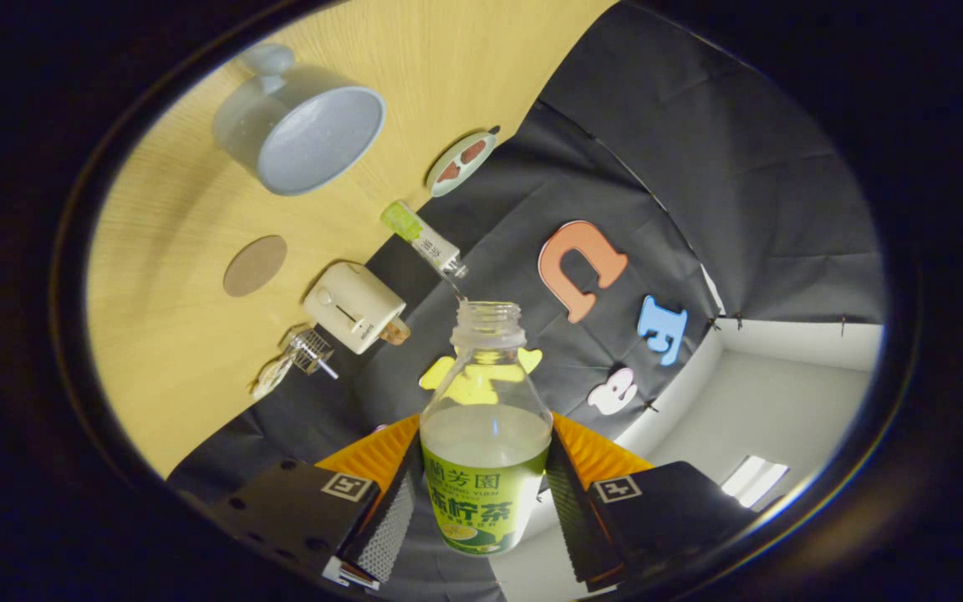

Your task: Take the bottle from table, then pour the juice into the cup, finally place the bottle on the coaster

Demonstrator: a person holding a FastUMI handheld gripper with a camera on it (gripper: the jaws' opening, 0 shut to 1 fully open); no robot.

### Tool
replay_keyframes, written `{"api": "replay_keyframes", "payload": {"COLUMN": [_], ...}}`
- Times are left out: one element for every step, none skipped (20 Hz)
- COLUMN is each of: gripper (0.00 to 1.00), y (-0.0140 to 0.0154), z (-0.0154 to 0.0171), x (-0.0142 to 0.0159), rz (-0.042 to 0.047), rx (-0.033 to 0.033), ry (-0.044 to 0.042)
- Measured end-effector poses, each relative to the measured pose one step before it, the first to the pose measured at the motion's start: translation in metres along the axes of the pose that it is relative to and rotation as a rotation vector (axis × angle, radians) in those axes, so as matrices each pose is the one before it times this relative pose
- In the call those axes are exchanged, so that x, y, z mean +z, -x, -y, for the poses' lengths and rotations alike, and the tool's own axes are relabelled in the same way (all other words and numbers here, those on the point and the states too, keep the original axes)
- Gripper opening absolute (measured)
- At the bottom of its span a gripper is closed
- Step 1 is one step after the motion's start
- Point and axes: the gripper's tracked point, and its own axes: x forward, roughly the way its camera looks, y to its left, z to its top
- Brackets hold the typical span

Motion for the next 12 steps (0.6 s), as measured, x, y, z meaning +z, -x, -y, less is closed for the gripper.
{"api": "replay_keyframes", "payload": {"gripper": [0.81,0.81,0.81,0.81,0.81,0.81,0.81,0.81,0.81,0.81,0.81,0.81], "y": [-0.00094,-0.00068,0.0008,0.00068,0.0002,0.00049,0.00023,-0.0006,0.00112,0.0008,0.00066,0.00073], "z": [-0.00054,-0.00157,0.00059,0.00062,0.00126,0.00075,0.00094,0.00111,0.00194,-0.00011,0.00017,-0.00024], "x": [0.00144,0.00148,-0.00034,0.00244,-0.00169,-0.00287,0.00122,0.00154,-0.00112,-0.00026,-0.00245,0.00076], "rz": [-0.00031,-0.00154,-0.00462,0.00777,-0.00959,-0.0078,0.00404,0.0078,0.0006,0.00099,-0.00191,0.00563], "rx": [0.0016,0.00004,-0.00365,-0.00161,-0.00075,-0.00097,-0.00728,-0.01018,-0.00526,-0.00036,0.00016,-0.00211], "ry": [0.01017,0.00753,0.00937,-0.00062,0.0029,0.00812,0.00922,0.00333,0.002,-0.00624,-0.001,-0.00345]}}
